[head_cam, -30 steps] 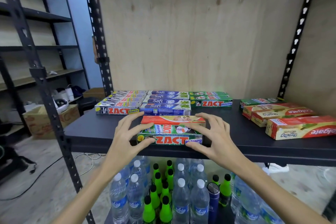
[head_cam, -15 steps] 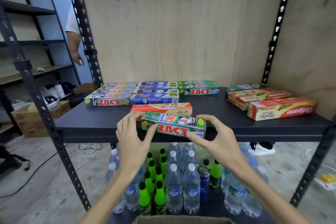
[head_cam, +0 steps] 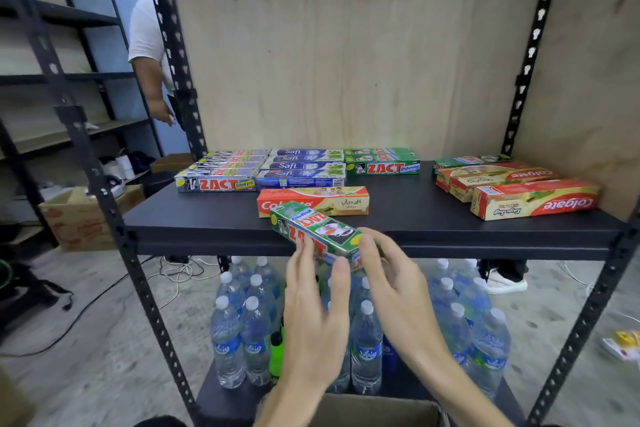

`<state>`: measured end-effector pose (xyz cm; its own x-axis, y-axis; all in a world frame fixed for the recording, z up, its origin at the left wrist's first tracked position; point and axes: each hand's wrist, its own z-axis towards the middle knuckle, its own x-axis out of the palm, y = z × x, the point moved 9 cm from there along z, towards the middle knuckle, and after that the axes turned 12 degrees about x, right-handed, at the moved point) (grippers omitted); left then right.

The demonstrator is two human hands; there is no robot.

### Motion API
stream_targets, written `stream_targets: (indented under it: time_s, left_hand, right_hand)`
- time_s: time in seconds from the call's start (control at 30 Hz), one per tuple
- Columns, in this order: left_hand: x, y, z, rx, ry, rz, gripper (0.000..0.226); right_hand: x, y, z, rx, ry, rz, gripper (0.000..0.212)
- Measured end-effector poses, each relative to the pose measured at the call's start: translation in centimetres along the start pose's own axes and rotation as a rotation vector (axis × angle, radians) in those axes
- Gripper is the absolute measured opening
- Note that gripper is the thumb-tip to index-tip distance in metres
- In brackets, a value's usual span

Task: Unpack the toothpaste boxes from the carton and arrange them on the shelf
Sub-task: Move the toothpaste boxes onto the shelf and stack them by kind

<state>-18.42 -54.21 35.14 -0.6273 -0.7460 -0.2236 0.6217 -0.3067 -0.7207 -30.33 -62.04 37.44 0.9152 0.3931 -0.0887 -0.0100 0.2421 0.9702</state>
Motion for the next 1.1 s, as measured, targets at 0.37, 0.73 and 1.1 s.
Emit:
stream_targets:
  time_s: [0.37,0.73,1.1]
  left_hand:
    - [-6.2,-1.8,1.4,0.0,-0.053,-0.101,0.059]
    - [-7.2,3.1,4.4,0.056,0.122,-0.246,0.042]
    - [-7.2,3.1,10.1,0.247,0.279,0.209,0.058]
  right_hand:
    - [3.3,1.1,-1.7,-0.1,0.323,-0.012,0.048]
    - [1.2,-1.0,7.8,-0.071,0.186,-0.462,0.074]
    - [-4.0,1.3,10.5,-0.135,0.098,-0.584,0.069]
